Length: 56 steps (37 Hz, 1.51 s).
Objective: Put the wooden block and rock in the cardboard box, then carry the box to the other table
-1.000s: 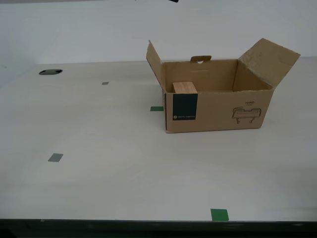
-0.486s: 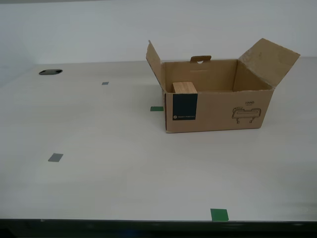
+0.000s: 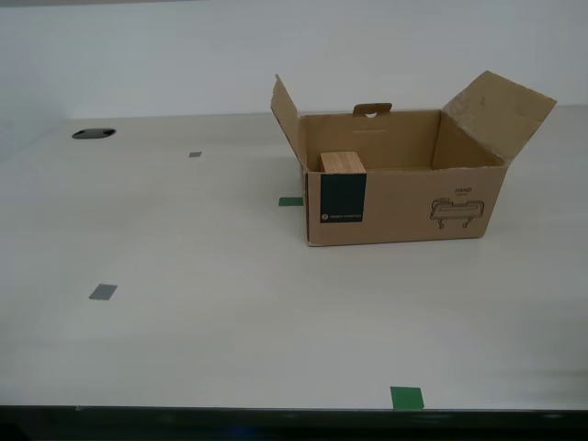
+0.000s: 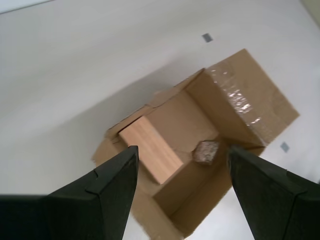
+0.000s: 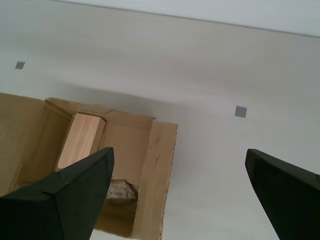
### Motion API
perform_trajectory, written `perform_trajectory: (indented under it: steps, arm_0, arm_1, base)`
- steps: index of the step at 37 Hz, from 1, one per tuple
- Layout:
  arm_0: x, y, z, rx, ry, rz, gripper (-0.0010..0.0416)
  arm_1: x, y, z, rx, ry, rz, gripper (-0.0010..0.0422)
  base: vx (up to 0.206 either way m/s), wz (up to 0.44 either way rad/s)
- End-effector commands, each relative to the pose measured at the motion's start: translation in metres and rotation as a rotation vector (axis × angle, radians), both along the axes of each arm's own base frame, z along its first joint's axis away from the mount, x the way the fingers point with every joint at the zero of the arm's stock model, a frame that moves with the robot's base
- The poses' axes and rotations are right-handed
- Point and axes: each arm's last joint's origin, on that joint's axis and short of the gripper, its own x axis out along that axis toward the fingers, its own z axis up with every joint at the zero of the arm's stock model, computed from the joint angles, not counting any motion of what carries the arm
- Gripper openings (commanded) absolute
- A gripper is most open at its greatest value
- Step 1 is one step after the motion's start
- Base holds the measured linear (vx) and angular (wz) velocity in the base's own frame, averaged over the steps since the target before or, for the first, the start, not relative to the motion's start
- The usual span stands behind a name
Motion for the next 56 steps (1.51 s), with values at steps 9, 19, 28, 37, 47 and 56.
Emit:
perform_trajectory:
  steps: [9,19,28,37,47,56]
  arm_0:
    - [-0.001,0.000,-0.032,-0.002,0.110,0.007,0.0382]
    - [-0.001,0.000,-0.049,0.000,0.155,0.007,0.0388]
    - [0.001,0.000,-0.050,-0.008,0.155,0.002,0.0388]
    - [0.001,0.000,-0.050,-0.008,0.155,0.002,0.0388]
    - [0.001,0.000,-0.050,-0.008,0.155,0.000,0.0388]
    - [0.001,0.000,-0.051,-0.006,0.156,-0.002,0.0388]
  arm_1:
    - [-0.020,0.019,0.011,0.023,0.016,0.075,0.0236]
    - [-0.045,0.038,0.003,-0.045,-0.006,0.134,0.0236]
    - [-0.055,0.050,-0.016,-0.045,0.016,0.163,0.0236]
    - [-0.053,0.051,-0.034,-0.041,0.056,0.193,0.0236]
    - [-0.053,0.051,-0.034,-0.036,0.047,0.183,0.0236]
    - [-0.051,0.051,-0.038,-0.028,0.058,0.186,0.0236]
  base:
    - [0.000,0.000]
    - [0.000,0.000]
    - [0.000,0.000]
    - [0.000,0.000]
    - [0.000,0.000]
    - [0.000,0.000]
